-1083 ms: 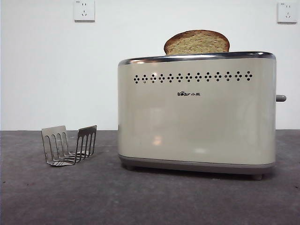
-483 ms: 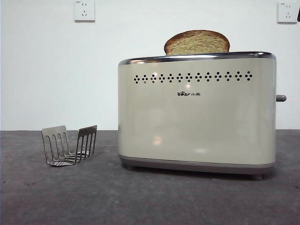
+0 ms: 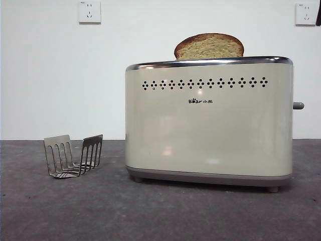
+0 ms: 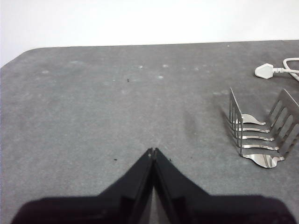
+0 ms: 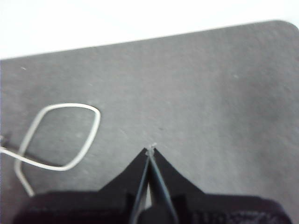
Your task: Pick up a slice of bread from the rack,put the bread on the toaster,press the button
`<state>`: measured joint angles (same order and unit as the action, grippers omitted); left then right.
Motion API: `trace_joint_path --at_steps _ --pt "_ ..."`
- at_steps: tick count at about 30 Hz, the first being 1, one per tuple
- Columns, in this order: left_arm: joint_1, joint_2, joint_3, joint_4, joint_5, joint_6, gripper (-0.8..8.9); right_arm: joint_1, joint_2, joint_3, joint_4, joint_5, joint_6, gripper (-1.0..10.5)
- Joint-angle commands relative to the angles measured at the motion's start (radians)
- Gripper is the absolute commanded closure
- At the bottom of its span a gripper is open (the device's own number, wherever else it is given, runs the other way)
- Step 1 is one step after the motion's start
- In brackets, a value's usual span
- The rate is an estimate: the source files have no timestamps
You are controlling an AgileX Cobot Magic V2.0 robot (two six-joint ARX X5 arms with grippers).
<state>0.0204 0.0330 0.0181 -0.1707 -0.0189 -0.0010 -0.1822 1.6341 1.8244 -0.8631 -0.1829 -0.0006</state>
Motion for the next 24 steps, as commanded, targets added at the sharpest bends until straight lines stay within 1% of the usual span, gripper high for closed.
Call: trace_joint_path --at_steps 1,3,5,8,11,13,16,17,18,19,23,24 --pt "0.003 0.002 -0.011 0.007 0.0 -0.006 8.17 -0.008 -0.023 -0.014 -0.012 0.082 -0.005 9.5" --pt "0.003 0.005 -0.011 0.007 0.0 -0.006 8.17 0.0 -0.072 -0.041 0.0 0.132 -0.005 9.5" --pt "0.003 0.005 -0.011 0.007 0.0 -0.006 8.17 0.007 -0.143 -0.106 0.046 0.161 -0.005 9.5" --pt "0.003 0.011 -0.011 0.007 0.0 -0.006 8.17 0.013 -0.282 -0.286 0.211 0.185 -0.005 9.5" --pt "0.003 0.019 -0.011 0.007 0.0 -0.006 8.17 0.021 -0.432 -0.491 0.381 0.188 -0.005 9.5" --pt "0.003 0.024 -0.011 0.007 0.0 -0.006 8.17 0.038 -0.526 -0.607 0.436 0.192 -0.005 9.5" --pt "0.003 0.027 -0.011 0.007 0.0 -0.006 8.17 0.066 -0.68 -0.778 0.454 0.192 -0.003 9.5" --pt "0.003 0.028 -0.011 0.007 0.0 -0.006 8.17 0.077 -0.735 -0.846 0.484 0.203 -0.042 9.5" --pt "0.003 0.028 -0.011 0.007 0.0 -0.006 8.17 0.085 -0.783 -0.912 0.557 0.227 -0.092 9.5" --pt "0.003 0.029 -0.011 0.007 0.0 -0.006 8.17 0.095 -0.84 -0.998 0.665 0.248 -0.109 9.5" --pt "0.003 0.031 -0.011 0.007 0.0 -0.006 8.17 0.138 -1.066 -1.351 1.13 0.25 -0.106 9.5" --pt "0.003 0.032 -0.011 0.007 0.0 -0.006 8.17 0.145 -1.118 -1.425 1.211 0.25 -0.108 9.5"
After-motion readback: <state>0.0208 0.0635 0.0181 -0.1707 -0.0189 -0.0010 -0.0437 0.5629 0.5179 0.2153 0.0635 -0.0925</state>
